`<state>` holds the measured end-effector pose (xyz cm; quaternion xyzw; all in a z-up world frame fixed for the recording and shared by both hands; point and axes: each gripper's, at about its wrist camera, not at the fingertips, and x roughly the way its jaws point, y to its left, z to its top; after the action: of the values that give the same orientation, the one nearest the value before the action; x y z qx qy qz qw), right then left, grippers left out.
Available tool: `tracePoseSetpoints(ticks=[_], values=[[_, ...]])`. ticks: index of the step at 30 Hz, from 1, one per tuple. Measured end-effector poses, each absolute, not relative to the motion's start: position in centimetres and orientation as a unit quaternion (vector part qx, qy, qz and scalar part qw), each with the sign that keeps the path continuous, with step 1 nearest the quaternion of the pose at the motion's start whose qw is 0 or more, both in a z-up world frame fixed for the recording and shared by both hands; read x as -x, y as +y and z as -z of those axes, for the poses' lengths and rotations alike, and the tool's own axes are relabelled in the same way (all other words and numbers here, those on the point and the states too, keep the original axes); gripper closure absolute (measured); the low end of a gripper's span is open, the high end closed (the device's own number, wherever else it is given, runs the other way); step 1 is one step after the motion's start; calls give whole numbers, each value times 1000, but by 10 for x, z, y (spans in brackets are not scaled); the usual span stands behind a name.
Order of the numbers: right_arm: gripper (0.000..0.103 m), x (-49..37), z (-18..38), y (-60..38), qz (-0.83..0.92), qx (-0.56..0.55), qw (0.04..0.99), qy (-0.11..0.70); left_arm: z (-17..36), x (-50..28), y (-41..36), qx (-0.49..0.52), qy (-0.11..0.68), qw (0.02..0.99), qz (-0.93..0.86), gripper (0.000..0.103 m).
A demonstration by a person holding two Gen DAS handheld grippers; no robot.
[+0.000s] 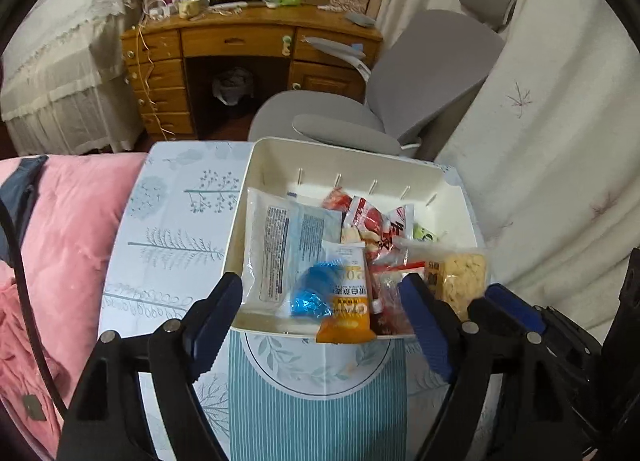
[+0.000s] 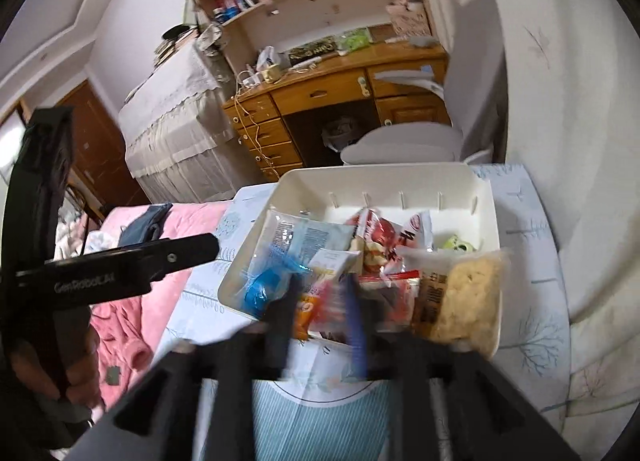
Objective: Organize snacks
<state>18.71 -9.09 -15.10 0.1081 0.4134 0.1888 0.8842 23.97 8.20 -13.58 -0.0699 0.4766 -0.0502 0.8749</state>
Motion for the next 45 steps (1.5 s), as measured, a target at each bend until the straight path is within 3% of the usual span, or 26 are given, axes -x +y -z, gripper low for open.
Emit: tracePoseSetpoints(ticks=[9,18,26,29,45], values=[[31,-180,175,-106,-202,-115,857,460,163,-219,74,83,518,851,7,16],[16,-144,197,-112,-168,-124,809,549,177,-170,73,90,557,825,-17,16],[13,-95,171,-109,-135,-124,809,559,145,-121,72,62,539,840,5,13],[13,-78,155,-103,-125,-124,815,551,132,-102,77,61,531,845,12,5],[7,30,93,-71,-85,-105,841,525,76,-17,87,11,483,875,18,1]])
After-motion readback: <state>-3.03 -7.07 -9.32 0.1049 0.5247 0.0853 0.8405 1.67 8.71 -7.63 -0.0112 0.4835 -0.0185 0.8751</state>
